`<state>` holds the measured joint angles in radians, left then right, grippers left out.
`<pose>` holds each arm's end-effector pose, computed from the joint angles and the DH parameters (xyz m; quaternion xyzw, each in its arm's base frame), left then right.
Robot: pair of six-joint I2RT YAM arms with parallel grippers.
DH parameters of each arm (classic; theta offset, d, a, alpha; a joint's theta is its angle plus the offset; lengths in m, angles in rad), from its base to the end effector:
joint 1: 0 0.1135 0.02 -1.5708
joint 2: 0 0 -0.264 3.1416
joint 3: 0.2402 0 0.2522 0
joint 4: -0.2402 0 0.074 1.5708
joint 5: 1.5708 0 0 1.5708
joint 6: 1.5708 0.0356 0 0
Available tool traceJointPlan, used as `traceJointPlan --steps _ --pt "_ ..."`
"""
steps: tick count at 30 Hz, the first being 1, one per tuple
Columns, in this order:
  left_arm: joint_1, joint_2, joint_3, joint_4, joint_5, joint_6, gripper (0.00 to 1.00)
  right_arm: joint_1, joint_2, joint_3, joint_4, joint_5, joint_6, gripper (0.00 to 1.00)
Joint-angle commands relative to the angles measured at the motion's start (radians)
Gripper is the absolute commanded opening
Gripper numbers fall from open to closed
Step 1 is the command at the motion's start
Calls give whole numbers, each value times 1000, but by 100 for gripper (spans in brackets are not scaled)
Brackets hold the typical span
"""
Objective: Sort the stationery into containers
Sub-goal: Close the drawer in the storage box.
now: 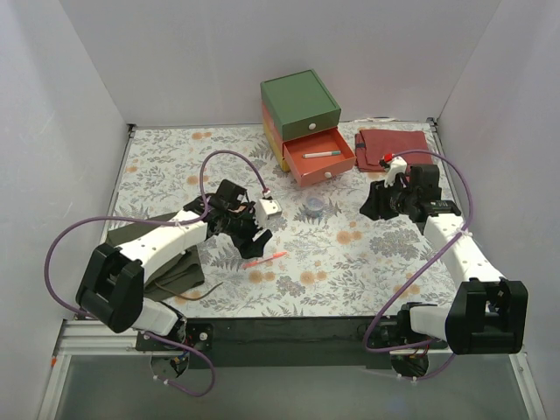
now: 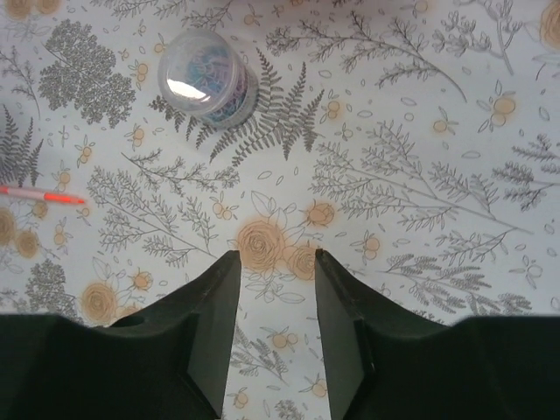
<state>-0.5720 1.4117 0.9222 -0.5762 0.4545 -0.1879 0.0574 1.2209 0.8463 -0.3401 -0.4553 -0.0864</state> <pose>0.2218 -0.1614 0.2192 0.2353 0.9153 -0.2929 0.1452 0.2581 0.0305 0.2583 -0.1571 0.8773 0.1994 0.4073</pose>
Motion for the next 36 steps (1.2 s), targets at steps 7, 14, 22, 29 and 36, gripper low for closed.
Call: traceJointPlan --steps 7,14,22,29,36 --pt "-6 20 -13 38 -19 -41 67 5 316 154 326 -46 -15 17" --pt "-6 33 0 58 -66 -68 67 35 544 388 423 -45 25 9" --pt "-6 47 1 79 -99 -77 68 107 719 603 434 -51 51 10" --pt "-6 52 -3 85 -122 -74 68 171 799 689 469 -40 80 11" --pt "-5 53 -2 95 -139 -79 68 200 859 764 477 -13 103 12"
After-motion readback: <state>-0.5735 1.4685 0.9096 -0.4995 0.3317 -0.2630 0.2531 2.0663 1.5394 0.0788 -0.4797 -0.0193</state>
